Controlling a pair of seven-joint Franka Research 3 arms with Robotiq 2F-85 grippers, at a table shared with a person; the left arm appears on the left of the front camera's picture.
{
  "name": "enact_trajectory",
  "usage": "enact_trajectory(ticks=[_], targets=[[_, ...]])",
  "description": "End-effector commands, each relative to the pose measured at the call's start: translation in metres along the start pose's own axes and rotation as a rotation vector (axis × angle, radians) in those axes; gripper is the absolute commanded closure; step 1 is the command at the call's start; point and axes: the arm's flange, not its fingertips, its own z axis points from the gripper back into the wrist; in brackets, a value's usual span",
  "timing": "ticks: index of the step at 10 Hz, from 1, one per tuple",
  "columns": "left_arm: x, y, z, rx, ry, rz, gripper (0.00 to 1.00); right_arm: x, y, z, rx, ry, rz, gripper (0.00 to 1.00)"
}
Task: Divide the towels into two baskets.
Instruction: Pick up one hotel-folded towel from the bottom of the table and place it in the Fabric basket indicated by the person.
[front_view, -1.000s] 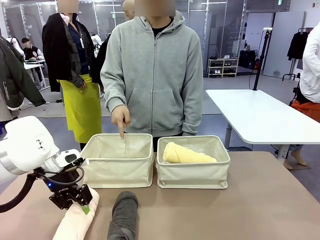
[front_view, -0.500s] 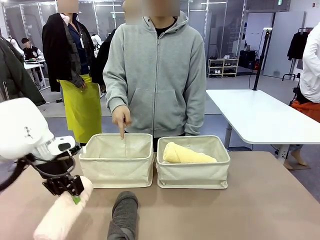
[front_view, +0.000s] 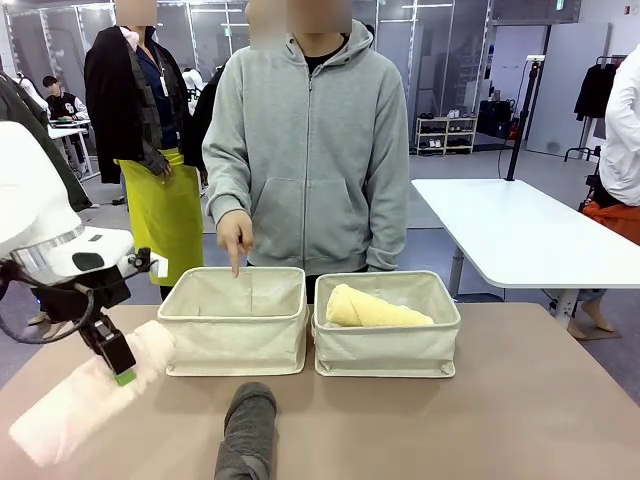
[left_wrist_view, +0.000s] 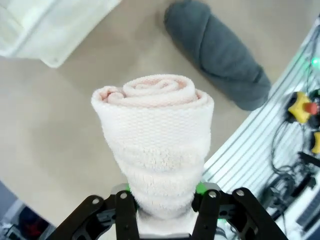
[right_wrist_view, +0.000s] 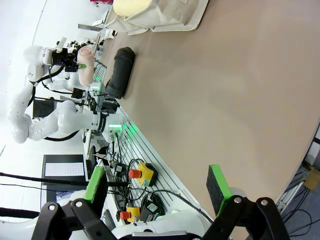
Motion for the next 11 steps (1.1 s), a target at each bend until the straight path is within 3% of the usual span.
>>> enact_trajectory(ticks=[1,4,5,8,11], targets=[[-0.002,0.004,-0.01,-0.005,0.042,0.013,0.79,-0.004,0.004,-0.003,-0.012,-0.001,0.001,0.0],[-0.002,0.004,-0.01,-0.005,0.042,0.013,0.79,-0.004,0.004,-0.003,-0.012,-0.001,0.001,0.0],[-0.001,0.004,-0.009,-0.012,0.025,0.004,0.6,-0.004,0.004,-0.003,-0.012,-0.001,0.001,0.0],[0.116,-0.009,0.033,0.283,0.131,-0.378,0.6,-0.004,0.004,-0.003,-0.012,-0.001,0.001,0.0],[0.222,-0.009,0.039,0.449,0.234,-0.657,0.6,-0.004,0.004,-0.003,-0.012,-0.001,0.001,0.0]])
